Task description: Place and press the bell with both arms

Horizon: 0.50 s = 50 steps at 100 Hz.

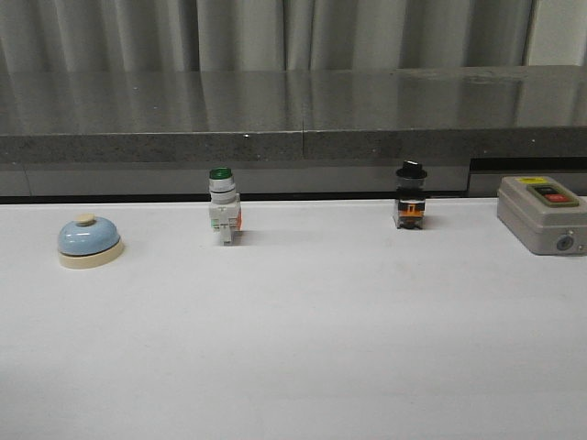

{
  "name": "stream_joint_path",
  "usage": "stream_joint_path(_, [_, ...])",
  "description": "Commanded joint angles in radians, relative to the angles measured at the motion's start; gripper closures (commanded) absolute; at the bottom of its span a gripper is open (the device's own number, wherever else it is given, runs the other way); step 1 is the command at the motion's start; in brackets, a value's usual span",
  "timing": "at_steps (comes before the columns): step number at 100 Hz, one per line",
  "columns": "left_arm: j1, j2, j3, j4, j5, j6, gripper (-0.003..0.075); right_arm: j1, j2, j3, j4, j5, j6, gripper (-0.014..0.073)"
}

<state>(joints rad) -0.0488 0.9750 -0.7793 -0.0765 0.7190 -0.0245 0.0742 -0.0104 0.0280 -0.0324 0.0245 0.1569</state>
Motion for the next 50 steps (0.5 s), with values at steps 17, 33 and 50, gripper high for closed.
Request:
stream_joint_path(17, [0.000, -0.007, -0.035, -0.016, -0.044, -0.003, 0.0011, -0.008, 0.006, -0.019, -0.002, -0.072, -0.006, 0.0658])
stream_joint_path(33, [0.000, -0.003, -0.035, -0.026, -0.071, -0.003, 0.0062, -0.008, 0.006, -0.019, -0.002, -0.072, -0.006, 0.0658])
stream_joint_path(50, [-0.034, 0.064, -0.077, -0.068, -0.081, 0.053, 0.0062, -0.008, 0.006, -0.019, -0.002, -0.072, -0.006, 0.0658])
